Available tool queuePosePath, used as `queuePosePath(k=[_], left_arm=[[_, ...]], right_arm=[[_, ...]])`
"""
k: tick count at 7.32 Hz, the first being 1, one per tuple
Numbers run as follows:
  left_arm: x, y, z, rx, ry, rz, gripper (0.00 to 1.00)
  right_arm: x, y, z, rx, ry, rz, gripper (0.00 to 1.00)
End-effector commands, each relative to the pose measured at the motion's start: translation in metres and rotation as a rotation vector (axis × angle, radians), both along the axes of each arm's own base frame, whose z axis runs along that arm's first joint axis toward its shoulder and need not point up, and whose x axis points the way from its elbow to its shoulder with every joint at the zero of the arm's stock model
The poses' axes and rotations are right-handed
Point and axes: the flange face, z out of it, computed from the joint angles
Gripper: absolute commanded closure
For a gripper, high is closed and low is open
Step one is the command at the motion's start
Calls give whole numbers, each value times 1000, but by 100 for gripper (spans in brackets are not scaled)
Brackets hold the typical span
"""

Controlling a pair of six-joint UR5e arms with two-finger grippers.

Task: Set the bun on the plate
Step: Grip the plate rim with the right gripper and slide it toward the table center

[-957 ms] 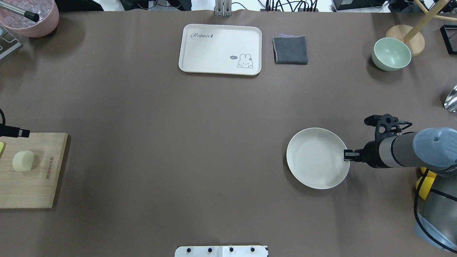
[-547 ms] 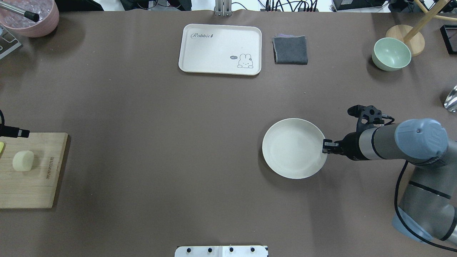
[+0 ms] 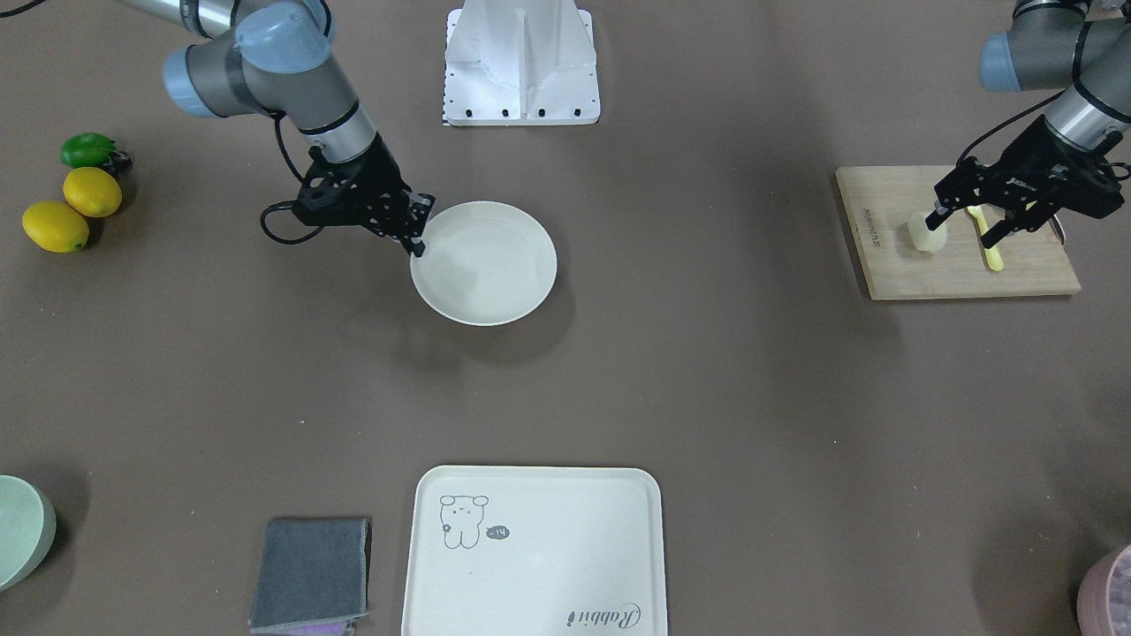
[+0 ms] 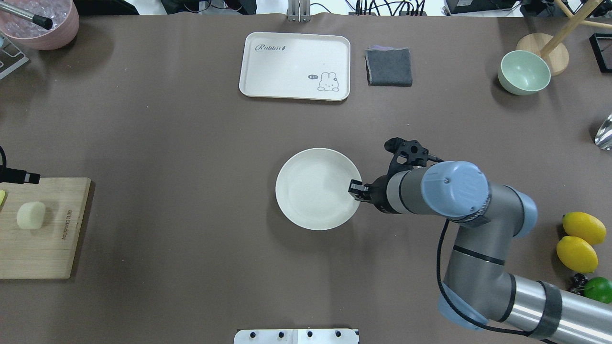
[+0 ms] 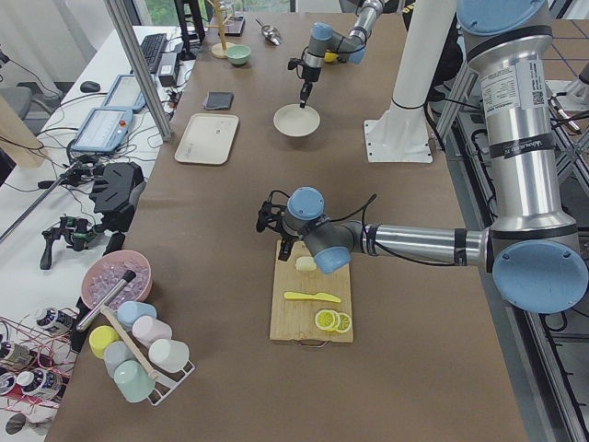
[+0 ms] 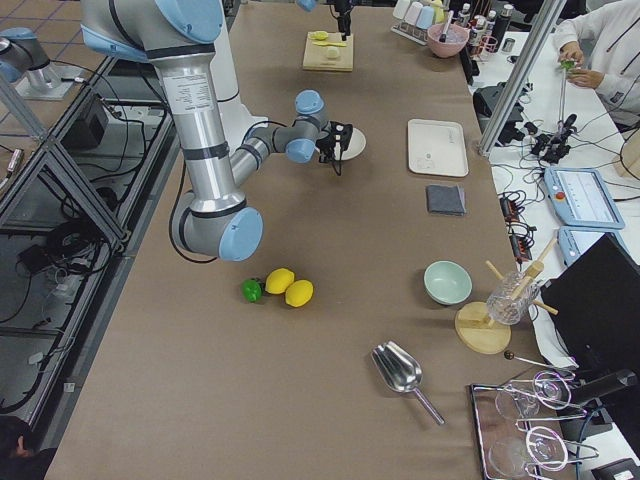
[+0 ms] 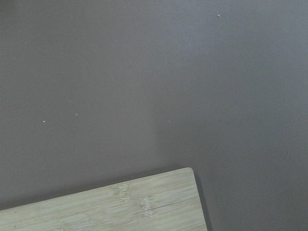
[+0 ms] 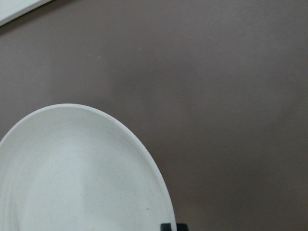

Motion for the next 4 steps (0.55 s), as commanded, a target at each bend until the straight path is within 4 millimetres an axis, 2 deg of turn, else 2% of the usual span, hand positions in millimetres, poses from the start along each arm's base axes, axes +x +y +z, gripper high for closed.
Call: queuePosePath(k=[1,2,3,4], left_arm=[[1,-1,-2,0,8,9,3],[3,0,-4,-6,20,26,3],[3,0,-3,-10,19,26,3],[3,0,-3,-8,19,26,3]], right_arm=[[-62,1,-34,5,-19,30,100],[-71,-4,-33,5,-8,36,100],[-71,-4,-32,7,-5,35,100],[-72,-2,-32,4,-5,35,60]])
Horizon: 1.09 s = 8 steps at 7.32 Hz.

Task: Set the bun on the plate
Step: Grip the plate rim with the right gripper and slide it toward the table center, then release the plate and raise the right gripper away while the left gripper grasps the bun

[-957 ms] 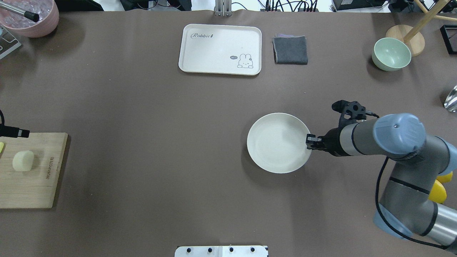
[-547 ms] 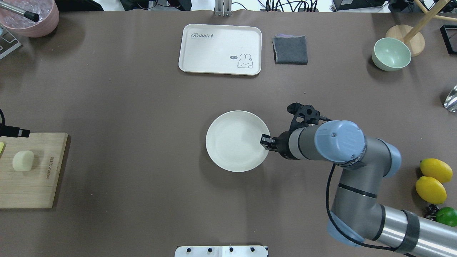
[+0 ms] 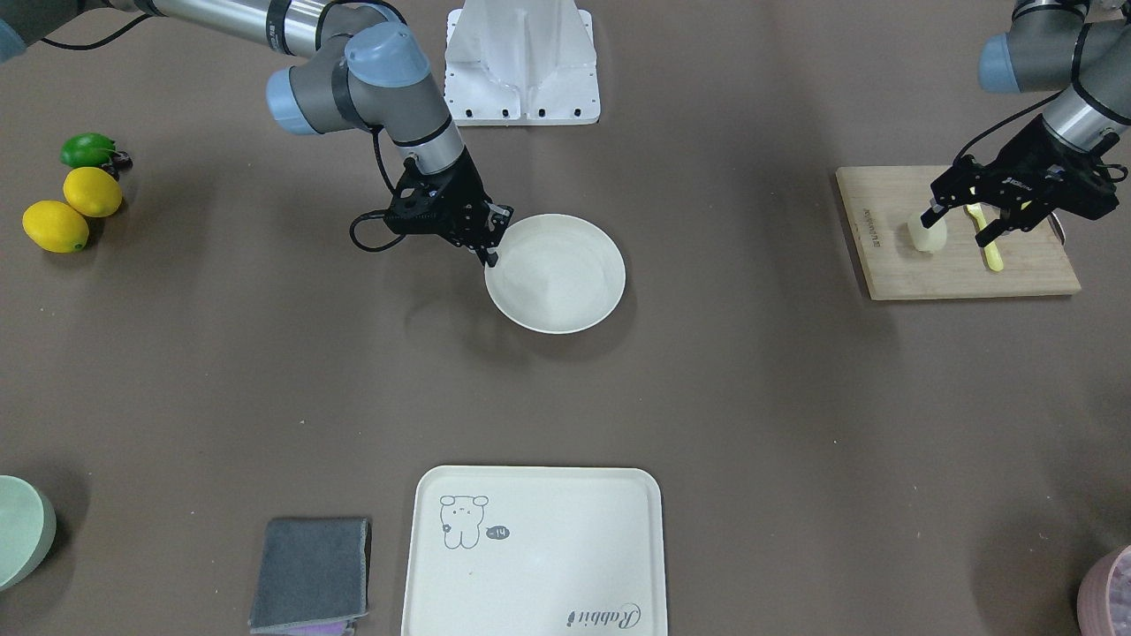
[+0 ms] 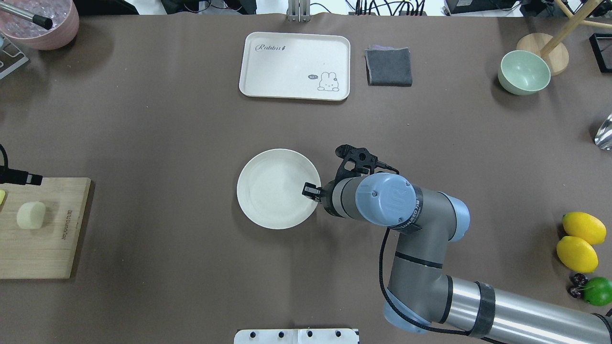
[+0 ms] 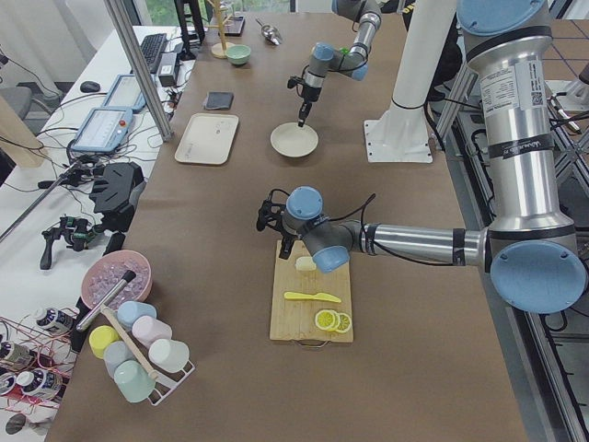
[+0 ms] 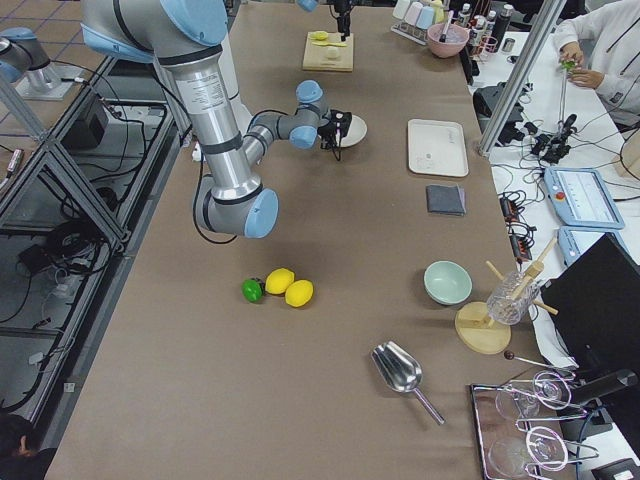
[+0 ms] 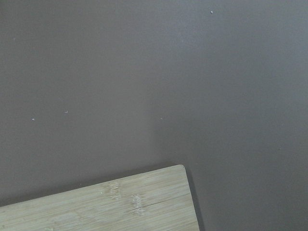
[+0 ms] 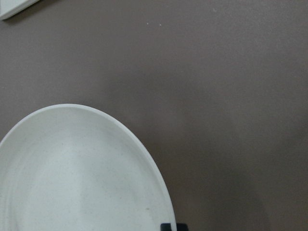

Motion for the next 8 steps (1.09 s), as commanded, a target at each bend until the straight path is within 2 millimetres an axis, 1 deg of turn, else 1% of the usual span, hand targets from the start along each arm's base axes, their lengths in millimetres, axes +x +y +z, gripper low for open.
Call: queuePosePath(k=[1,2,3,4,5,6,7,8], left_arm=[[0,1,3,-6,-2,3,3],[-2,3,6,-13,-7,2,3],[-3,5,10,-16,-16,-7,3],[-8,11,18,-30,-31,-18,3],[-11,21,31,-28,-85,-50,3],[-7,32,45,-39,-119,-42,3],[7,37,52,-31,-159,-43,3],[20,42,56,-31,-168,-18,3]], right_arm=[[-5,2,0,4,6,-5,1],[-2,2,-3,10,3,-4,0],[5,-4,-7,6,5,-1,0],[22,-15,-13,-9,37,-3,0],[46,-25,-19,-25,79,-32,0],[70,-38,-22,-38,109,-35,0],[84,-50,-19,-39,136,-41,0],[97,-53,-12,-21,146,-45,0]])
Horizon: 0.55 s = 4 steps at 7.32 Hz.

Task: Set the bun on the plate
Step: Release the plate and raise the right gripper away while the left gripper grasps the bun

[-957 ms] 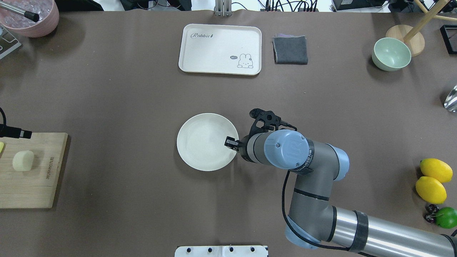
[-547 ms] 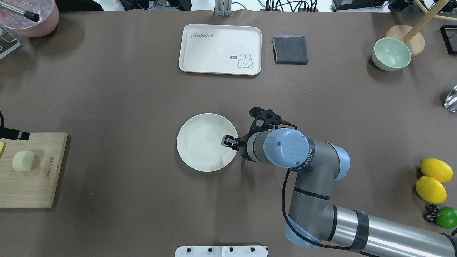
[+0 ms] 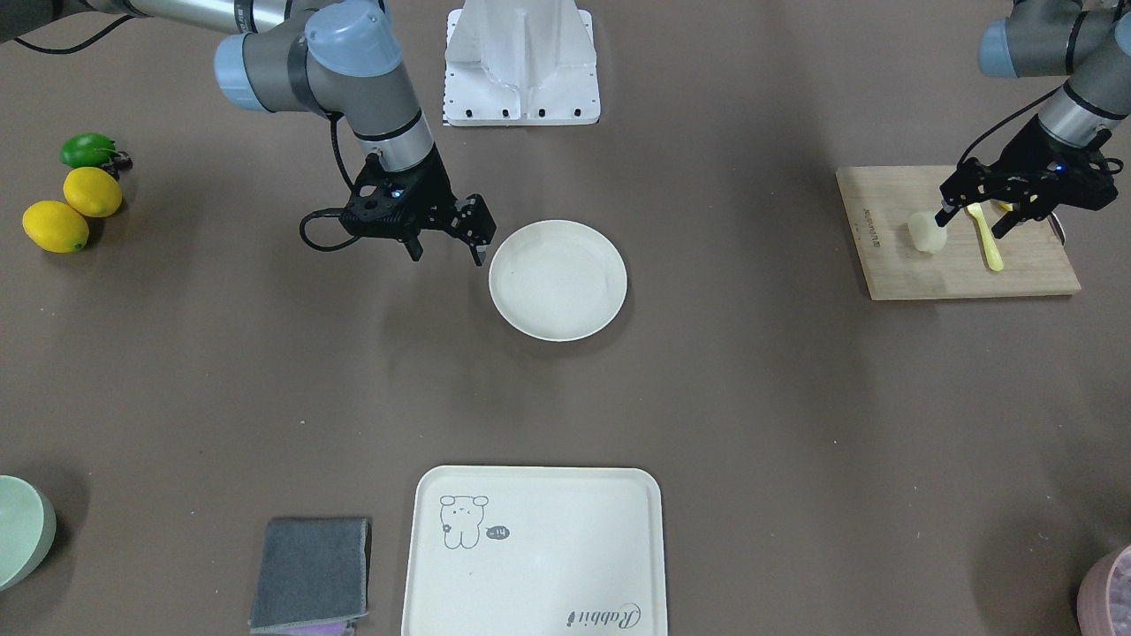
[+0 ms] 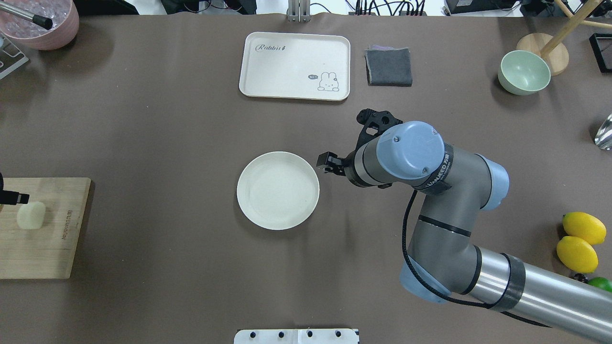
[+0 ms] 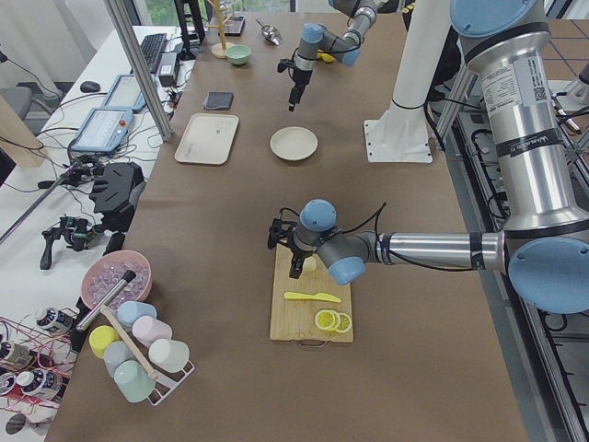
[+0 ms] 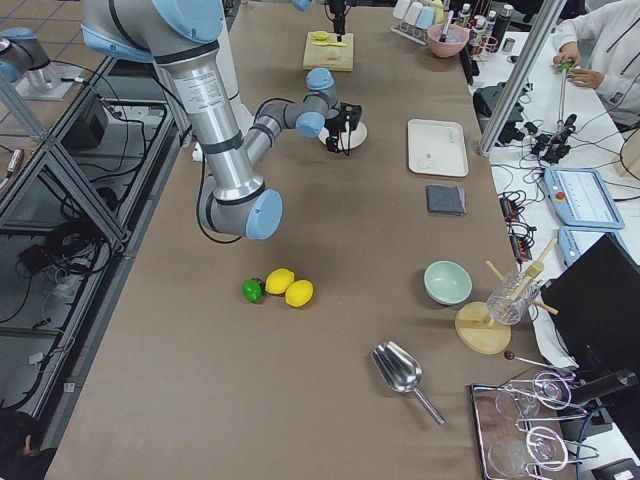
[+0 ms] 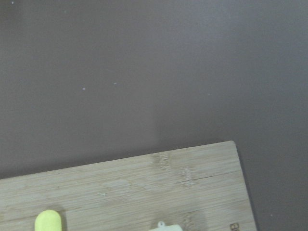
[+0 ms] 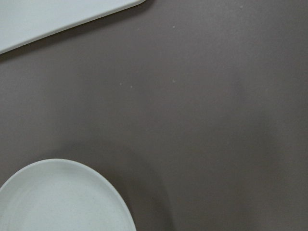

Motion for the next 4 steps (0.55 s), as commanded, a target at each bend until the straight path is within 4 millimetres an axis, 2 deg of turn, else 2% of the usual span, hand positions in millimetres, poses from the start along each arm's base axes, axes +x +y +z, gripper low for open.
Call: queuePosePath(k=[1,3,4], left_arm=[[18,10,6,1,-22,31,3],[28,12,5,7,-22,56,5],[36,16,6,6,-23,76,9]], right_arm=[[31,-6,15,25,31,-11,0],[35,-6,19,25,35,-10,0],[35,-6,19,25,35,-10,0]])
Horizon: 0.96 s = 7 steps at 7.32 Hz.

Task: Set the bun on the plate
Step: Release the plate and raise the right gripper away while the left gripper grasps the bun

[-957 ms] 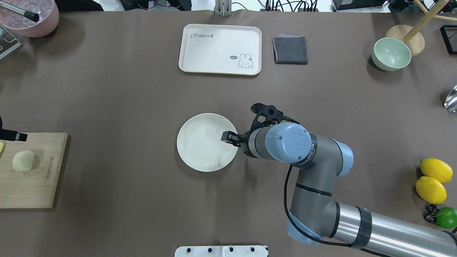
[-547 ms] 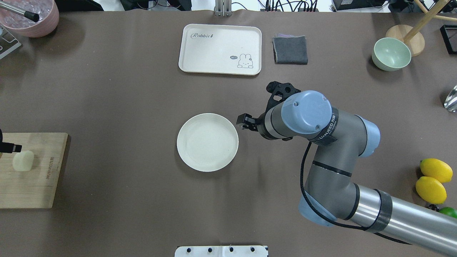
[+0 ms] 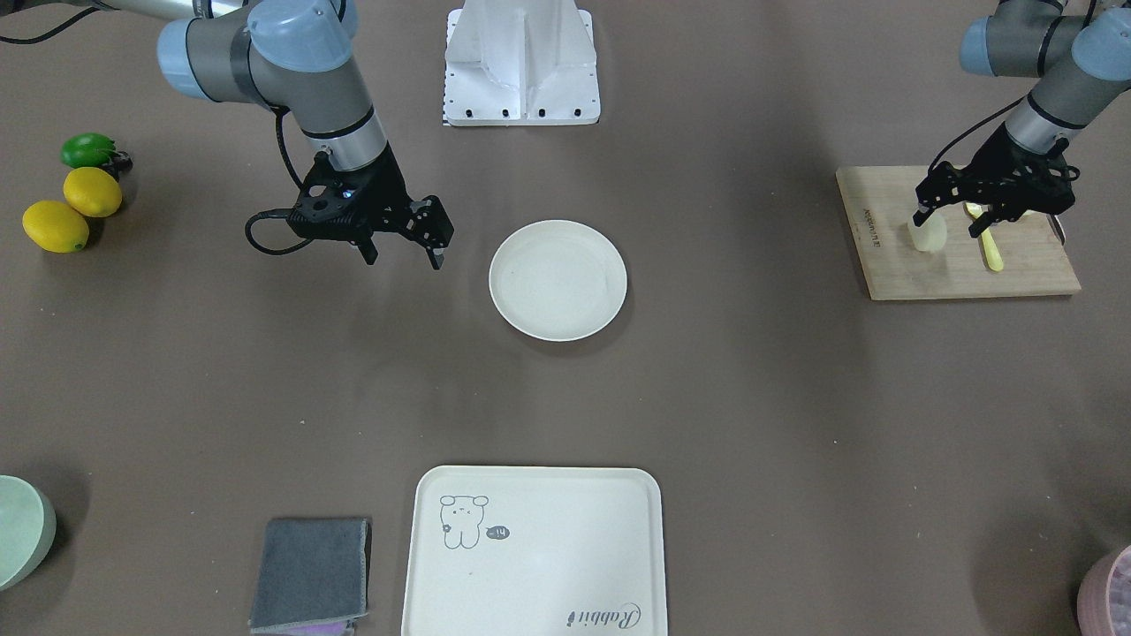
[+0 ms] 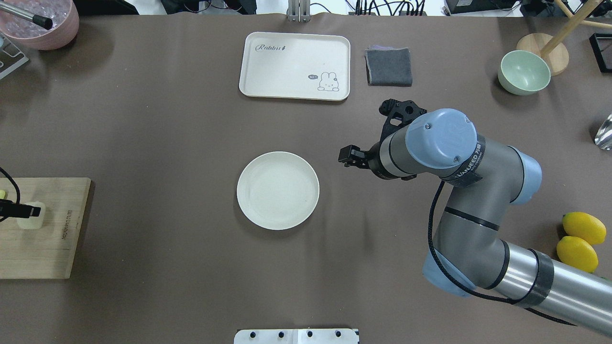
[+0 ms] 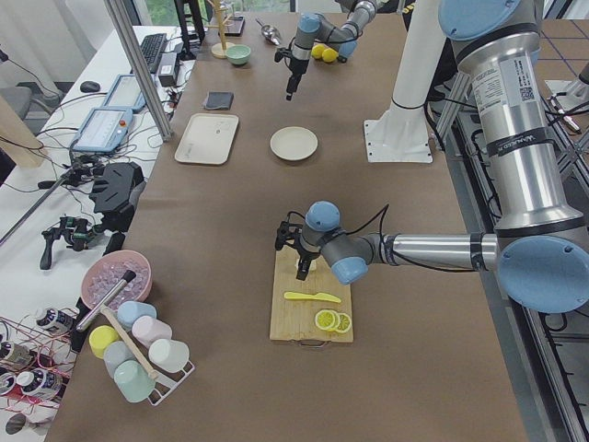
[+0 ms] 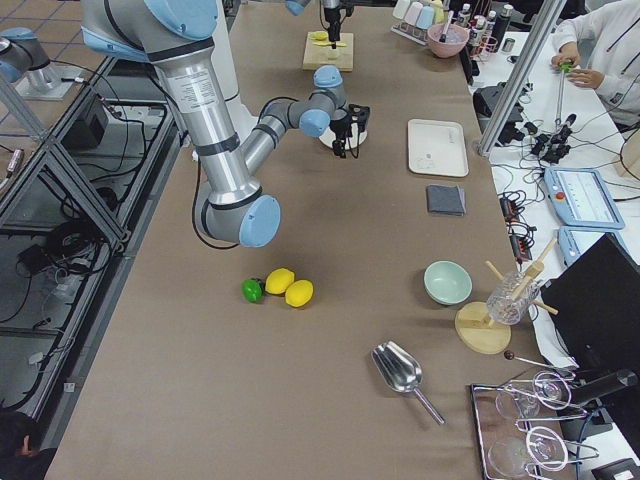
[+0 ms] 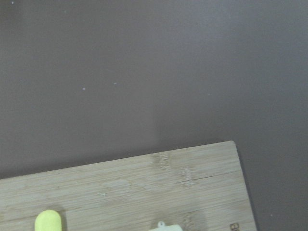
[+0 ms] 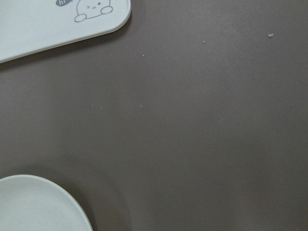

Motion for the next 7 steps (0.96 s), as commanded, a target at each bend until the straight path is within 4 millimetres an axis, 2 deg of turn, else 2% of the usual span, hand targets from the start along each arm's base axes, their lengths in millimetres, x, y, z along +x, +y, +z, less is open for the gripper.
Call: queuePosePath(k=[1,3,4,7], left_arm=[[13,5,1,2,-2,32,12],[18,5,8,9,-29,24,19],[20,5,8,13,-31,24,27],[21,5,4,18,-25,25,62]], right_arm=[[2,0,0,2,0,0,0],[2,0,5,-3,8,0,0],[6,-2,13,0,22,-4,0],[56,-38,20,-14,6,-28,0]])
